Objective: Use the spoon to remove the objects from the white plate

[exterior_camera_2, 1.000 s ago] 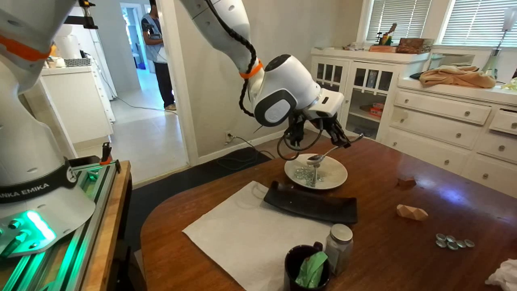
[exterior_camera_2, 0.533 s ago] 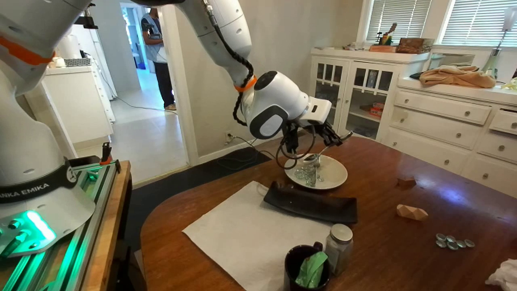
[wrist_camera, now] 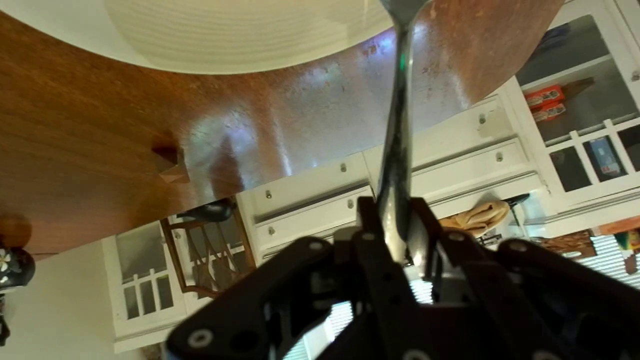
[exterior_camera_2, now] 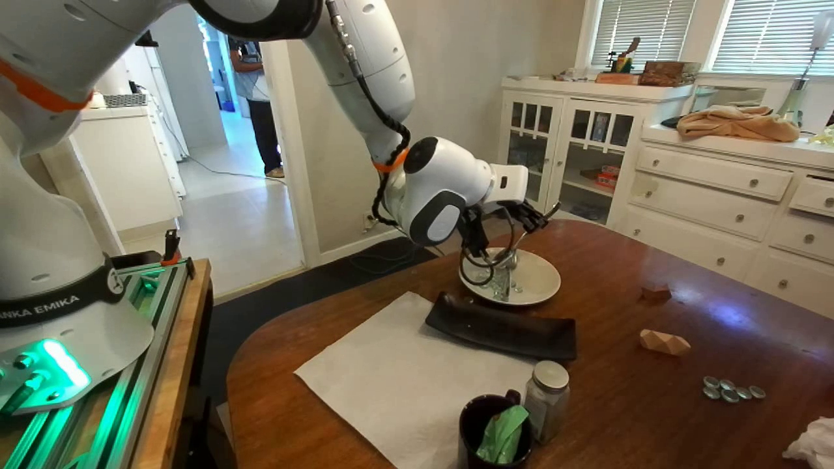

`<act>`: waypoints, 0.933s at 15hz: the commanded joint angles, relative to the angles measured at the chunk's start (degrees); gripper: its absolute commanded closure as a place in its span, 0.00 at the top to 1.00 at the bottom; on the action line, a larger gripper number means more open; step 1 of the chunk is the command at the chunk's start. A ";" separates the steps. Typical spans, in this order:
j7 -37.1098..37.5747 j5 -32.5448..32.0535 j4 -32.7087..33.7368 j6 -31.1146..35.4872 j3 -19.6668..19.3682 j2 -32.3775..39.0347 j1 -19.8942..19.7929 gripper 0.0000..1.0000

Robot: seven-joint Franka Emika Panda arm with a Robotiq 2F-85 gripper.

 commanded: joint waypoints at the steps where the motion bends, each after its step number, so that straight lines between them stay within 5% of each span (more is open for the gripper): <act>1: -0.38 -6.34 3.21 2.13 1.57 4.05 -2.33 0.05; 9: -1.62 -13.96 6.83 1.15 0.17 7.92 -6.33 0.05; 14: -2.87 -7.76 4.03 -4.36 -3.47 3.80 -5.28 0.05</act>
